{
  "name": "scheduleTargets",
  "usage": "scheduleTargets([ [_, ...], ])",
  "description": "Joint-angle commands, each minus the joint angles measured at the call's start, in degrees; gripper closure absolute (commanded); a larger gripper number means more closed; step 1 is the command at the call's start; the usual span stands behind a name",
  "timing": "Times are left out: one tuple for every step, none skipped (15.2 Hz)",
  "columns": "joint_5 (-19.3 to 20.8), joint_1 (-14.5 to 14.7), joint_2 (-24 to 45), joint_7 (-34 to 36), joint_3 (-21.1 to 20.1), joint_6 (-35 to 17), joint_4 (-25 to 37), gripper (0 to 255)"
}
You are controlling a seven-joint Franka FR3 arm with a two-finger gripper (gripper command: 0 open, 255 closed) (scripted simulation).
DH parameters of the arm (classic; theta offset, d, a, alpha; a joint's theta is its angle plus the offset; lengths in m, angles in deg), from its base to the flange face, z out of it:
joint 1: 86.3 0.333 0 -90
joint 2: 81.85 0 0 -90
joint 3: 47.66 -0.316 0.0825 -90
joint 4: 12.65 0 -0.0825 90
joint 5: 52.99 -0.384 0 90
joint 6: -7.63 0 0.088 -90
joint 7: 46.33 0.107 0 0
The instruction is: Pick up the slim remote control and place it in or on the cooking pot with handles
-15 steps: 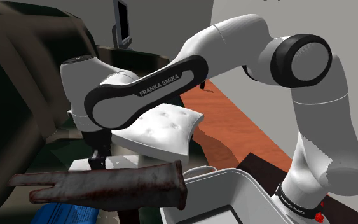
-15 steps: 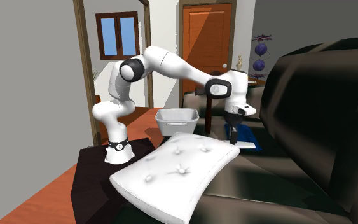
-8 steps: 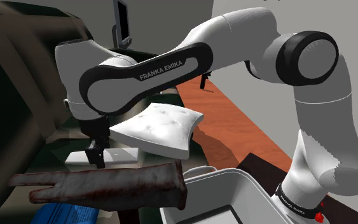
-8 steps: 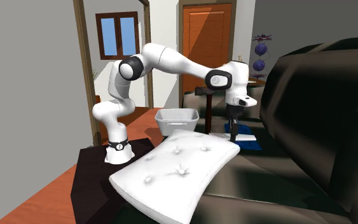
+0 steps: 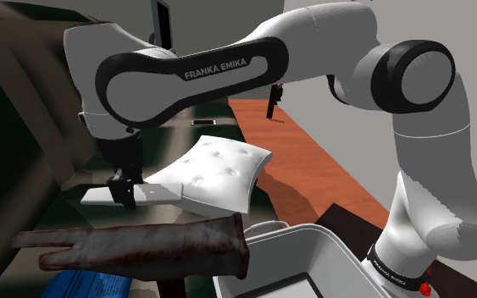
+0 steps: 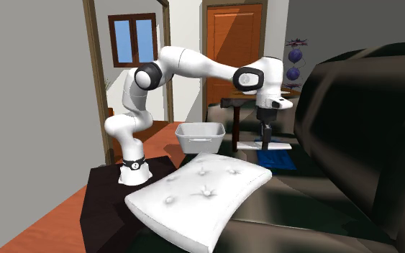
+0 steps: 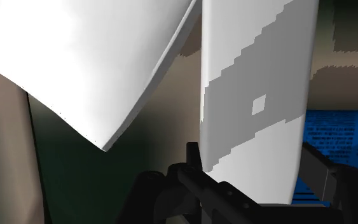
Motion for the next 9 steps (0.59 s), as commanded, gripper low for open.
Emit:
scheduleTargets([
  [-0.2, 0.1, -0.4, -0.1, -0.1, 1.5, 1.1, 255],
  [-0.2, 0.2, -0.4, -0.1, -0.1, 2.2, 1.8, 255],
  [-0.2, 0.2, -0.4, -0.2, -0.2, 3.0, 2.6, 255],
  [-0.3, 0.3, -0.4, -0.2, -0.2, 3.8, 3.4, 255],
  [-0.3, 0.4, -0.4, -0.3, -0.2, 4.5, 4.2, 255],
  [-0.3, 0.5, -0.4, -0.3, -0.2, 5.3, 5.0, 255],
  [-0.3, 0.7, -0.3, -0.3, -0.3, 6.1, 5.9, 255],
  [-0.3, 0.8, -0.2, -0.4, -0.3, 7.0, 6.8, 255],
  [-0.2, 0.9, -0.1, -0.4, -0.3, 7.8, 7.7, 255],
])
